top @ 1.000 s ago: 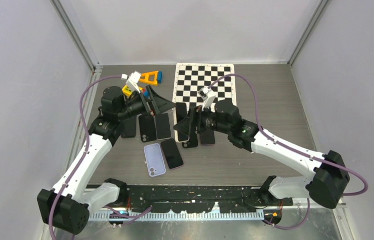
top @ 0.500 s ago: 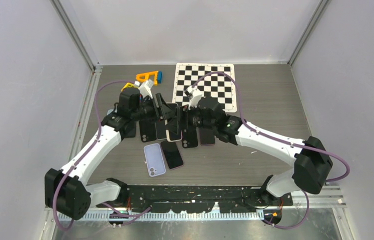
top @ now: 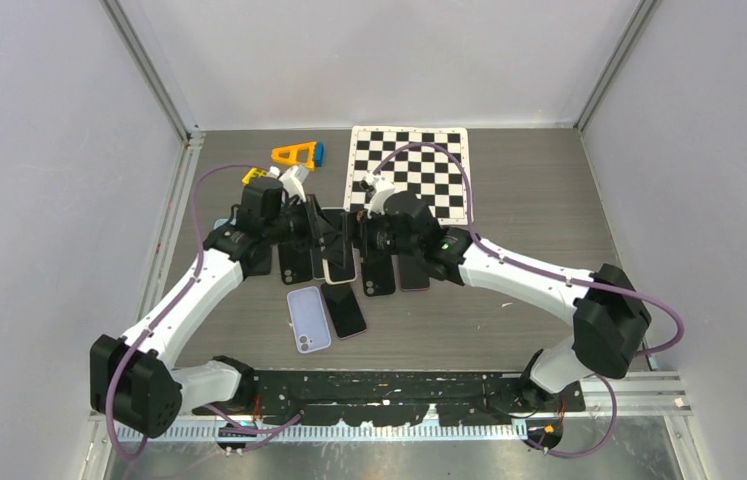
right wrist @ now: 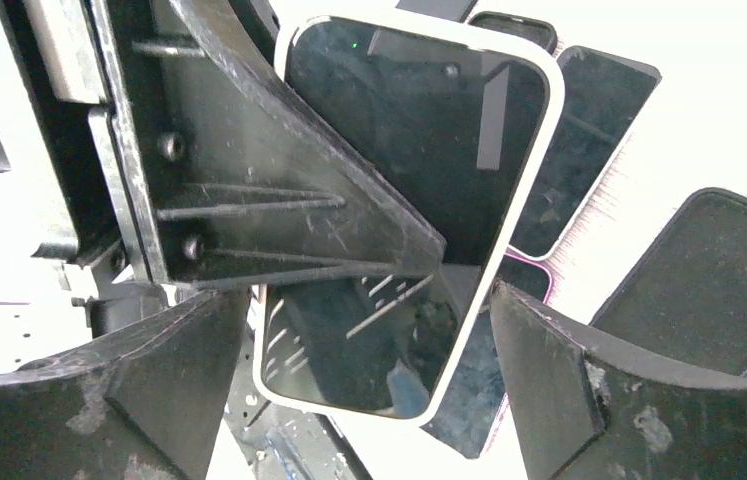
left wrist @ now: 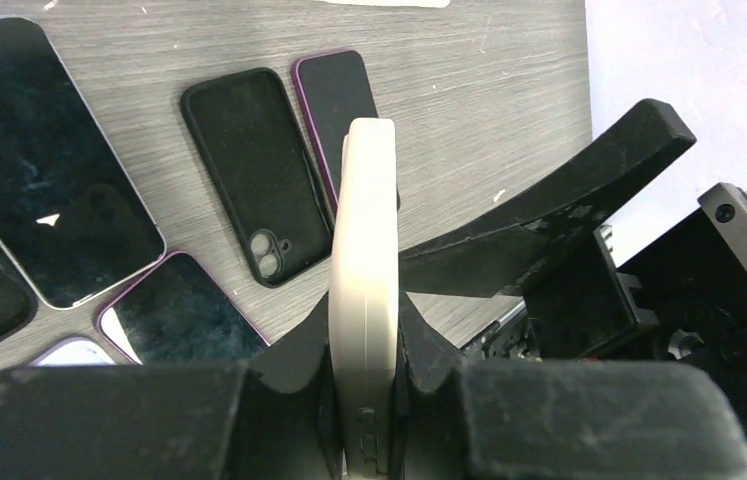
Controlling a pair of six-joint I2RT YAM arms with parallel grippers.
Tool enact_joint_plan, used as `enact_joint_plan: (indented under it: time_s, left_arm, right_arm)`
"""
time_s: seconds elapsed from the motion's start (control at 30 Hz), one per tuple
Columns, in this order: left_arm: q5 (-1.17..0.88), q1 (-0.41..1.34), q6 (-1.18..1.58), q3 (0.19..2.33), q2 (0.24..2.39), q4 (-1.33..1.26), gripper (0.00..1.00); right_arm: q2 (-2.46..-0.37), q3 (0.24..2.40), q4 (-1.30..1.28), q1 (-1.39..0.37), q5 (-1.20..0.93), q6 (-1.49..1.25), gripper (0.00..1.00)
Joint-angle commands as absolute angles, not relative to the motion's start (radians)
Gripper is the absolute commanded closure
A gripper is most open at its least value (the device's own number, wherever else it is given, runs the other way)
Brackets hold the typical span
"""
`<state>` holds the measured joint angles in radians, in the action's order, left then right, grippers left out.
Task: Take the phone out of the phone case
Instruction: Pick up the phone at the corner of the board, then remove the phone case from the phone.
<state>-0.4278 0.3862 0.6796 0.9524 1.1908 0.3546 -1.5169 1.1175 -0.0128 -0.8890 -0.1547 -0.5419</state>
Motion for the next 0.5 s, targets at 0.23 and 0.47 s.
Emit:
enact_joint_plan:
  time_s: [0.23,0.47]
  left_arm:
    - [-0.350,0.385,0.689,1.144,1.106,0.266,1.00]
    - [-0.390,0.388,1.007,1.096,1.118,-0.263,1.00]
  right_arm:
    - [-1.152,0.932,0.082,-0.886,-0.166,-0.603,0.00]
    - [-1.025,0.749,0.372,-0.886,-0.073,-0.837,0.08]
